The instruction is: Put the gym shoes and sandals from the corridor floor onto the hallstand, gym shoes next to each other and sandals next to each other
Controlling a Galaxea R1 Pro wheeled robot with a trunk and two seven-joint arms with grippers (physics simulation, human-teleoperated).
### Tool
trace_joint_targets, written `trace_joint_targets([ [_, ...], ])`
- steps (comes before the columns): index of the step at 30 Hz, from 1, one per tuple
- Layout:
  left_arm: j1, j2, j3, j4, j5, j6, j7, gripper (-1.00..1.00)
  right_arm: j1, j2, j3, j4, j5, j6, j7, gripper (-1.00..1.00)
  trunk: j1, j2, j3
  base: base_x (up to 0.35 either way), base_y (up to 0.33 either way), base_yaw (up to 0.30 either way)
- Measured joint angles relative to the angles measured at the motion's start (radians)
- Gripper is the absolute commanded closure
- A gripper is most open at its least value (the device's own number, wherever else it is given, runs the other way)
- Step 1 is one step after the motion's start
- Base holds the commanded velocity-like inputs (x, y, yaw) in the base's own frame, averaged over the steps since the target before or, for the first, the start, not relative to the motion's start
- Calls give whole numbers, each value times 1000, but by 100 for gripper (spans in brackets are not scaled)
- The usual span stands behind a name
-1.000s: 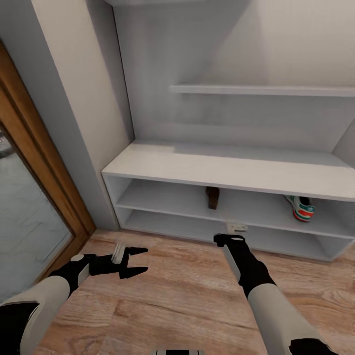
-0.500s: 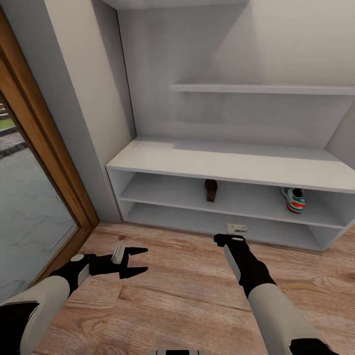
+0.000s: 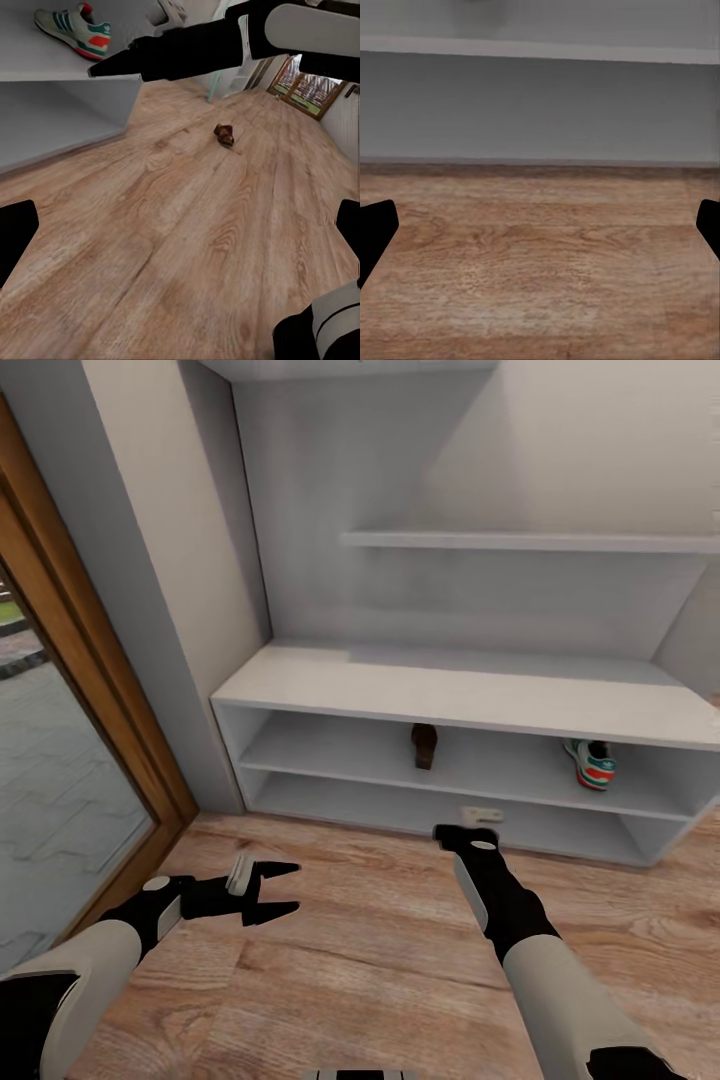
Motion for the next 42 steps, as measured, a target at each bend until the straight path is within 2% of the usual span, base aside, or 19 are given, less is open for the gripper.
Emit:
trace_joint_targets([
  [19, 1, -1, 0, 2, 0, 0, 0, -100, 0, 0, -1, 3, -2, 0, 0, -100, 0, 0, 20, 0, 0, -233],
  [34, 1, -1, 0, 3, 0, 0, 2, -100, 0, -1, -1, 3, -2, 0, 1, -100, 7, -3, -23, 0, 0, -246],
  [42, 1, -1, 0, 3, 0, 0, 2, -100, 0, -1, -1, 4, -2, 0, 1, -100, 7, -4, -14, 0, 0, -250],
])
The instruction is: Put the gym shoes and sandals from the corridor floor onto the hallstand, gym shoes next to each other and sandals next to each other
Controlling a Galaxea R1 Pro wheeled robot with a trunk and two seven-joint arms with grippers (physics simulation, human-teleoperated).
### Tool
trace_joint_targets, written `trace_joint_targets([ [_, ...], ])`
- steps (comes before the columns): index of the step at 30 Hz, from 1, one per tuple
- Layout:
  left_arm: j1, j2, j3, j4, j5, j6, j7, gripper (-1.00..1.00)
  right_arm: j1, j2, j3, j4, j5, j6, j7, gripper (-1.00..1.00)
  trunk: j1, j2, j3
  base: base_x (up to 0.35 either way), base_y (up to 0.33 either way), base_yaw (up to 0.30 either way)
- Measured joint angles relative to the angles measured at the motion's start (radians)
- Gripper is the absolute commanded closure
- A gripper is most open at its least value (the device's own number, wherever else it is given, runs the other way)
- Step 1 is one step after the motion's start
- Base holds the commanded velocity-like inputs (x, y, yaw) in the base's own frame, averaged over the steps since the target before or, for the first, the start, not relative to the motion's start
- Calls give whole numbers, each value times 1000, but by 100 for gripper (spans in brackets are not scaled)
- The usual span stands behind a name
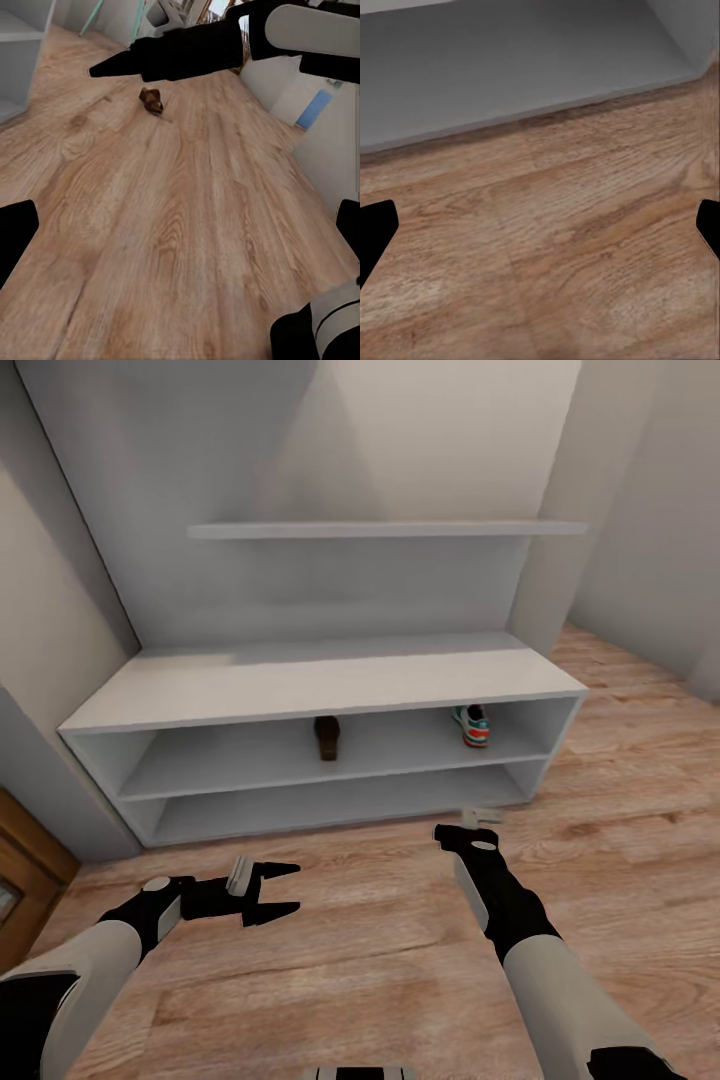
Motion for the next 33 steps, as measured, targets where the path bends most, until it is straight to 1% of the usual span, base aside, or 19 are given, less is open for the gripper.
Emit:
trace_joint_targets([
  [5, 0, 0, 0, 0, 1, 0, -1, -100, 0, 0, -1, 1, -1, 0, 0, -100, 0, 0, 5, 0, 0, -251],
  [28, 0, 0, 0, 0, 0, 0, 0, -100, 0, -3, -4, 3, -1, 0, 0, -100, -10, 5, 118, 0, 0, -251],
  [33, 0, -7, 0, 0, 0, 0, 0, -100, 0, -3, -4, 3, -1, 0, 0, -100, -13, 6, 143, 0, 0, -252],
])
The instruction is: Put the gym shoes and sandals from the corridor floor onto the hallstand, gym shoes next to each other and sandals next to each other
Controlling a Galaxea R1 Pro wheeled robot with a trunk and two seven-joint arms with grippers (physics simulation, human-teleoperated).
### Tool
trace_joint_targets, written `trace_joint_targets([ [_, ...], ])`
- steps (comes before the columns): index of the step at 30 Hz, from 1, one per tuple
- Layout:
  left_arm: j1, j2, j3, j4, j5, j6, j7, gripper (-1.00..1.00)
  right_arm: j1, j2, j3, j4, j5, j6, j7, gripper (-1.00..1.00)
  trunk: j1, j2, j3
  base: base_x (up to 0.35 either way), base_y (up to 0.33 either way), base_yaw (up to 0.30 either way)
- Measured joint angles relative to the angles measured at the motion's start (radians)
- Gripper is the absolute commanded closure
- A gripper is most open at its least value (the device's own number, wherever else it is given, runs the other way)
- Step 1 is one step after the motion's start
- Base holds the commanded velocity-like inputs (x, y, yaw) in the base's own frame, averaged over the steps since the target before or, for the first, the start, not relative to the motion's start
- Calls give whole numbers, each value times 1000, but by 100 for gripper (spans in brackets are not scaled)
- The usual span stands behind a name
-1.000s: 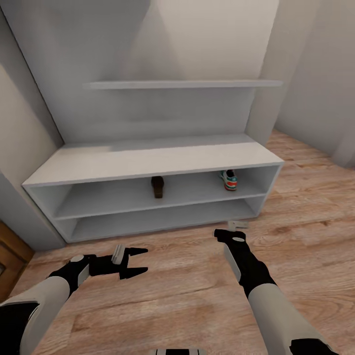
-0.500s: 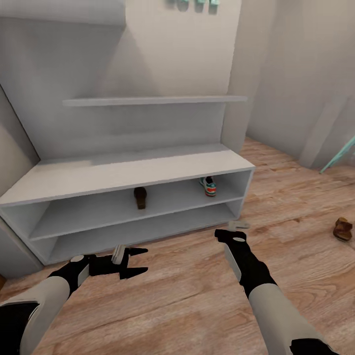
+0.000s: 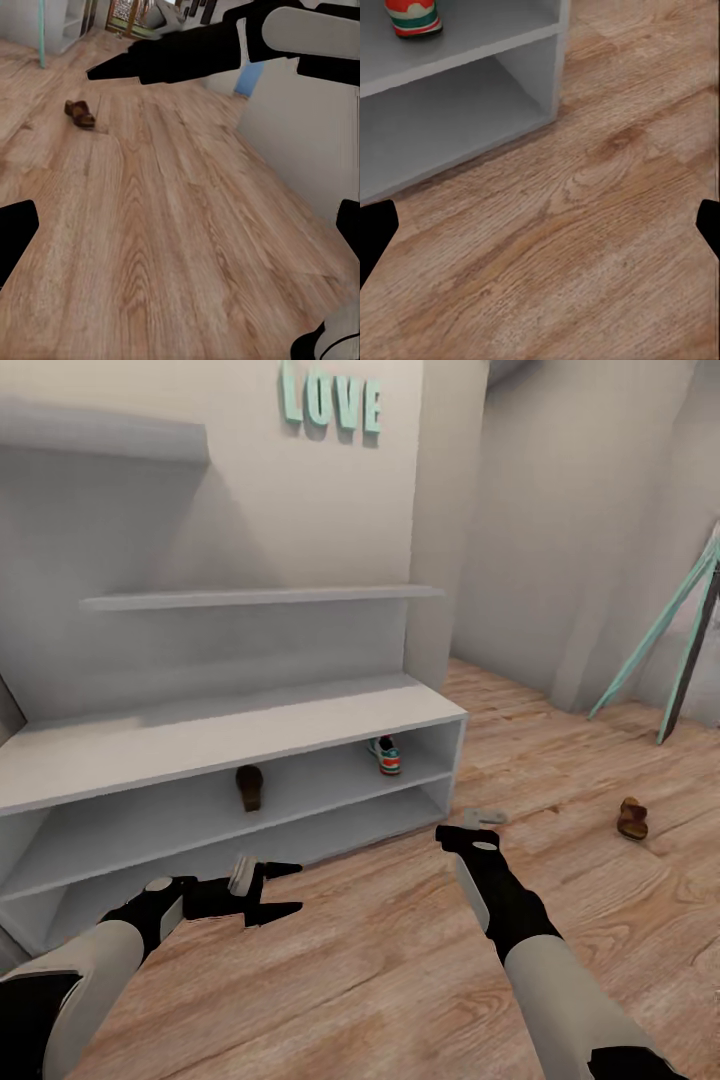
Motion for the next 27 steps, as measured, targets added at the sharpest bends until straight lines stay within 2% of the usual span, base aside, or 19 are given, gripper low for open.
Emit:
trace_joint_targets([
  [18, 0, -9, 0, 0, 0, 0, 0, -100, 0, 0, 0, -1, 0, 0, 0, -100, -8, 4, 88, 0, 0, -252],
  [22, 0, -9, 0, 0, 1, 0, 0, -100, 0, 0, 0, -2, 0, 0, 0, -100, -23, 32, 105, 0, 0, -252],
  [27, 0, -9, 0, 0, 1, 0, 0, -100, 0, 0, 0, -2, 0, 0, 0, -100, -23, 32, 111, 0, 0, -252],
])
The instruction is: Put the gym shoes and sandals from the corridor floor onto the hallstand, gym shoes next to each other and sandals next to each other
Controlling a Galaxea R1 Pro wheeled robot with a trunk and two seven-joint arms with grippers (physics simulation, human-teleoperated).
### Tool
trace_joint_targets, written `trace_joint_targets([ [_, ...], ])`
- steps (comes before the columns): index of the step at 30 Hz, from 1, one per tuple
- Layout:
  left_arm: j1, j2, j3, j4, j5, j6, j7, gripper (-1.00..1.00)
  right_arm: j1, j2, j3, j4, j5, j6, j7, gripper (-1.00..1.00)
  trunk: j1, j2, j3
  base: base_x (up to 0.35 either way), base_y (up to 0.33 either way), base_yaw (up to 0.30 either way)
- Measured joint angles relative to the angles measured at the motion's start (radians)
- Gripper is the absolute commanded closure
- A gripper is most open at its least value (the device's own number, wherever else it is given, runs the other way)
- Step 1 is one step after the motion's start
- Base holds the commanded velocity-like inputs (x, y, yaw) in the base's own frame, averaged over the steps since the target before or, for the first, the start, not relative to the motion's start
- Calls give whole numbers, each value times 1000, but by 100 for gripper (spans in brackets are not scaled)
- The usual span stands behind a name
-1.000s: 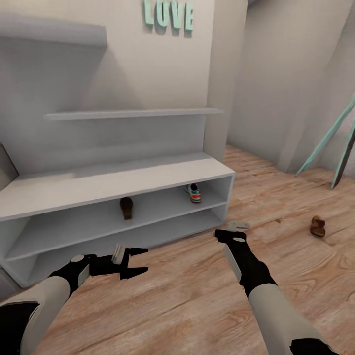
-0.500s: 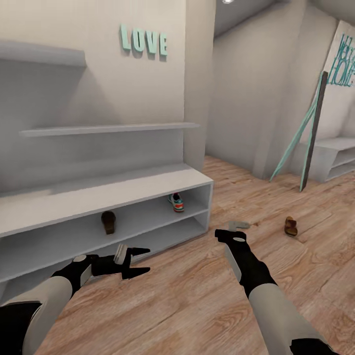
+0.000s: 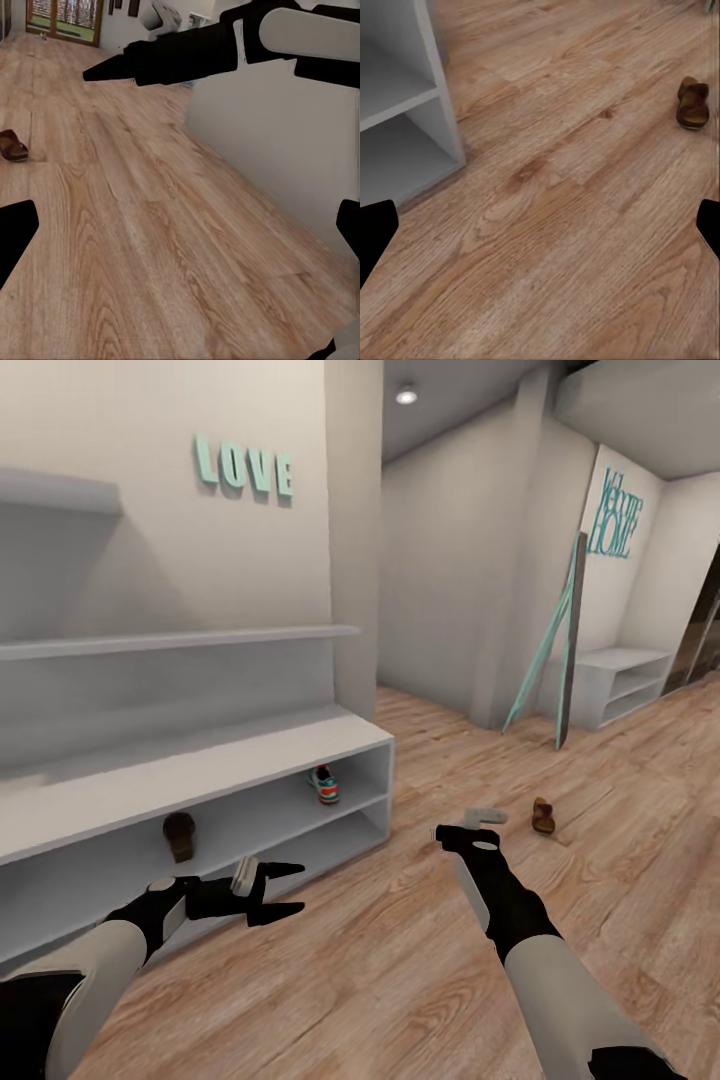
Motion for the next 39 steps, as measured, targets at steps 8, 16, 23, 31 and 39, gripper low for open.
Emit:
trace_joint_targets([
  [8, 0, 0, 0, 0, 0, 0, 0, -100, 0, 0, 0, -1, -1, 0, 0, -100, 0, 0, 8, 42, -12, -252],
  [16, 0, 0, 0, 0, 1, 0, 2, -100, 0, 0, 0, -2, 0, 0, -1, -100, 0, 0, 16, 234, -208, -213],
  [23, 0, -2, 0, 0, 1, 0, 2, -100, 0, 0, 0, -2, -1, 0, -1, -100, 0, 0, 17, 190, -254, -69],
  [31, 0, -6, 1, 2, 1, 0, 2, -100, 0, 0, 0, -3, -1, 0, 0, -100, 0, 0, 18, 38, -54, -252],
  [39, 0, -6, 1, 2, 2, 0, 2, -100, 0, 0, -1, -4, -1, 0, 0, -100, 0, 0, 18, 2, -3, -298],
])
